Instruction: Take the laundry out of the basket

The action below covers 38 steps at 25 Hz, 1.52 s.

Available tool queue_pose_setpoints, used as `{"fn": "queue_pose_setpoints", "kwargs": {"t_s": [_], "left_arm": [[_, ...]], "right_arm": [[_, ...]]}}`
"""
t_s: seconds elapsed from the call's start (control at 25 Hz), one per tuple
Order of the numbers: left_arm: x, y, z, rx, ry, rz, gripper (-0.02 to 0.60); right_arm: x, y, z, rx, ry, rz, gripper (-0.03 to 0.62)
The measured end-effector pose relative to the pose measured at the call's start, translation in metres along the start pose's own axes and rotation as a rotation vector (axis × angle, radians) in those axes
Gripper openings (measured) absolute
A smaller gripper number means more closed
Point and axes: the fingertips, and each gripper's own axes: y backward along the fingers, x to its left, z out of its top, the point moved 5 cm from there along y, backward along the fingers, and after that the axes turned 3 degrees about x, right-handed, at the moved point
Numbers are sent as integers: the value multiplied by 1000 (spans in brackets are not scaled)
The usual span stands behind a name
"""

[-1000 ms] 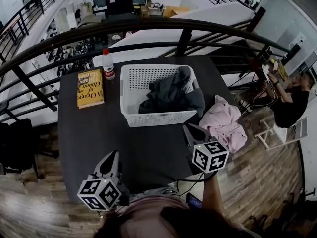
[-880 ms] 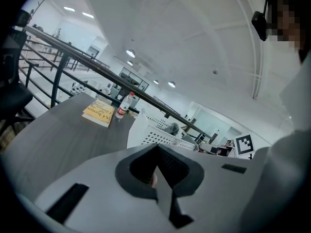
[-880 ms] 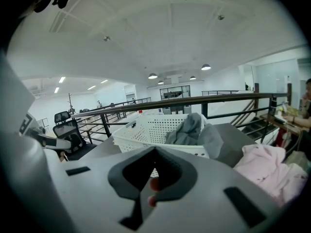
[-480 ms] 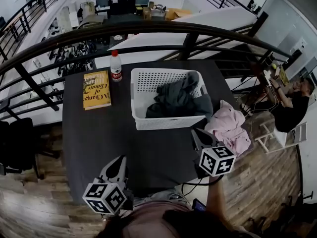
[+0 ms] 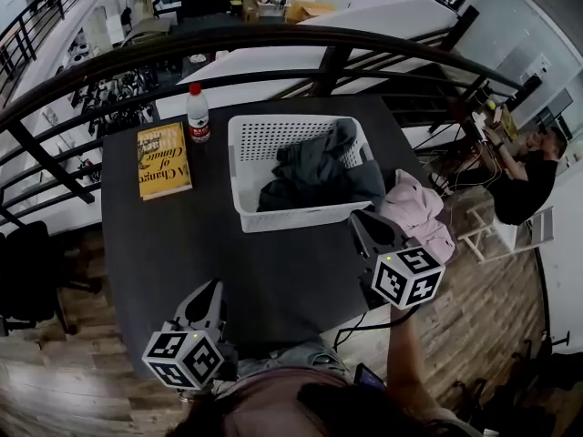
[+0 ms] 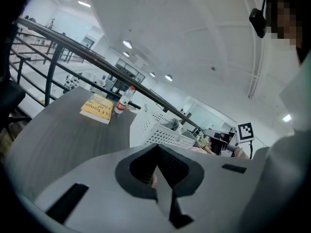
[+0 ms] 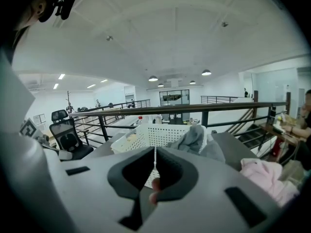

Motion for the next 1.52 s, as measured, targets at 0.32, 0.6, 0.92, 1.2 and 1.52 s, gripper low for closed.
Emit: {"fn": "queue_pose_setpoints", "kwargs": {"t_s": [0.32,0.6,0.92,1.2,1.52], "left_arm": [[6,-16,0,-28,57,53,-3],[8,-36,-1,-52,107,87,-3],[13,-54,-5,-72,167,134,-3],[18,-64,-11,-80,213,176,-3],[27,-74,-18,-65,252,209,-3]], "right_arm": [[-22,-24,36,24,100,45,73],[-35,-57,56,99,190,120,170],[-46,-104,60,253,289,204,268],[-62,-150,51,404,326,249,316],[-77,-196,19,616,387,278,351]]}}
